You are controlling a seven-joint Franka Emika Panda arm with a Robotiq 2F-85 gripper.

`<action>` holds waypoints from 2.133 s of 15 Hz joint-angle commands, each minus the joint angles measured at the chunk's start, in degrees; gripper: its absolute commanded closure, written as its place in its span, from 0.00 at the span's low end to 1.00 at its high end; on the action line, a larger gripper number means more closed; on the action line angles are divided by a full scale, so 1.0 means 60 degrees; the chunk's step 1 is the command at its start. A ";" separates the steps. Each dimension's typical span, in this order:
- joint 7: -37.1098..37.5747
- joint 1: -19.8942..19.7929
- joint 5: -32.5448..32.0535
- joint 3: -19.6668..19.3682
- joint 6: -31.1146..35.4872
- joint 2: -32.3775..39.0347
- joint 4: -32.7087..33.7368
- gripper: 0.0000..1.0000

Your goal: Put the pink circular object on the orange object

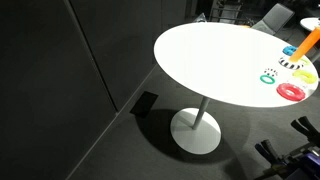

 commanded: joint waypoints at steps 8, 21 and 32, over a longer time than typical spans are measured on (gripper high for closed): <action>0.0133 0.0210 -0.0131 -0.0132 -0.0065 0.0011 0.0038 0.00; 0.0169 0.0156 0.0222 -0.0860 0.0871 0.1109 -0.0359 0.00; -0.0482 0.0054 0.1168 -0.2032 0.3024 0.2875 -0.1318 0.00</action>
